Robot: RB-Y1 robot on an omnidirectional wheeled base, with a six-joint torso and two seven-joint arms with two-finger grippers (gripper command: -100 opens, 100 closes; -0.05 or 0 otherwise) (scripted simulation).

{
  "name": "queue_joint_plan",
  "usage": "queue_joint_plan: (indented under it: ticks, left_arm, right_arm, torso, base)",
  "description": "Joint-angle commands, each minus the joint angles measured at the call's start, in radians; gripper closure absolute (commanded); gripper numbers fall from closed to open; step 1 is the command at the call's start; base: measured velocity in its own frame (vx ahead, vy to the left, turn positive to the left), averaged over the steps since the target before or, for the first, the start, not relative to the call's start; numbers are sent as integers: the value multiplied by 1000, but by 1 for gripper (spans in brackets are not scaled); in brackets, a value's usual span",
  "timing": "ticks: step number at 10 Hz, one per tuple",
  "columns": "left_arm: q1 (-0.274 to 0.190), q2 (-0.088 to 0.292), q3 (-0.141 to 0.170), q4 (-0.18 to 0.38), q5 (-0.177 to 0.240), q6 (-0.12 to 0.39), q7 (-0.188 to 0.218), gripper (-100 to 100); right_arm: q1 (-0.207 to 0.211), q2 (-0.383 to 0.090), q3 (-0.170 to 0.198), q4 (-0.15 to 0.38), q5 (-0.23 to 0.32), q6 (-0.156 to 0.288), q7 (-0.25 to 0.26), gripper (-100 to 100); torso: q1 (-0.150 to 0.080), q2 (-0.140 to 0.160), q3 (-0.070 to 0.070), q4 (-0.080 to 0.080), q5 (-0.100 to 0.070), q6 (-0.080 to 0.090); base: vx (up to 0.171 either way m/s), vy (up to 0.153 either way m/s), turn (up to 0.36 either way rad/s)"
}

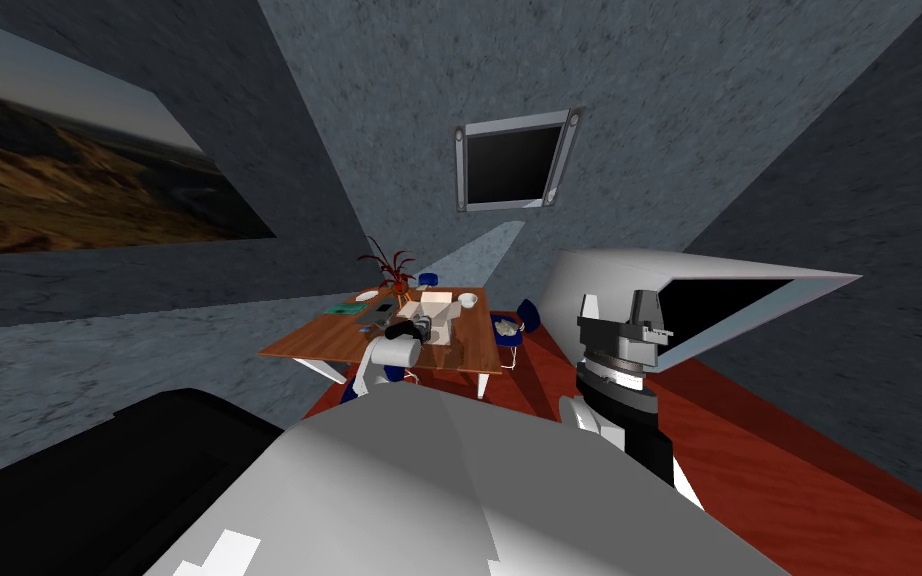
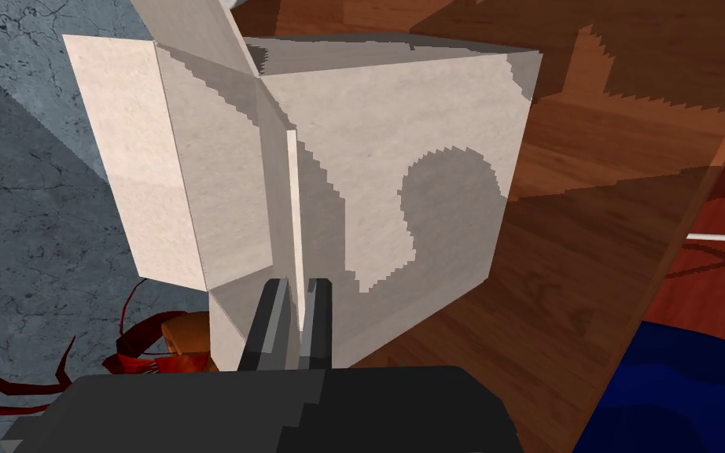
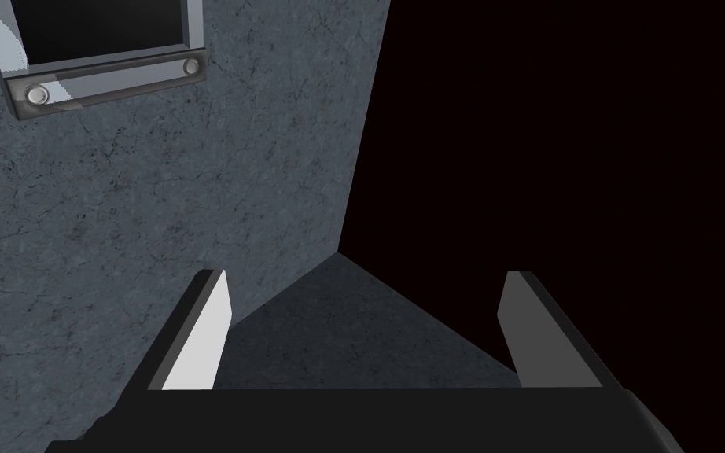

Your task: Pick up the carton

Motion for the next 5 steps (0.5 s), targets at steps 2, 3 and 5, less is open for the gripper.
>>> queue_joint_plan:
  ticks: [2,3,5]
  left_arm:
    - [6,1,-2,-32,-1,29,-2,100]
    - [9,1,-3,-46,-1,40,-3,100]
    - [8,2,-2,-37,0,30,-3,0]
  right_arm:
    - [0,0,0,0,0,0,0,0]
    - [0,0,0,0,0,0,0,0]
    - [0,0,0,0,0,0,0,0]
  torso:
    - [0,0,0,0,0,0]
    - [0,2,1,1,0,0]
    - [0,2,2,1,0,0]
  base:
    - [-14,0,-6]
    - [-38,-1,-9]
    - [-8,0,0]
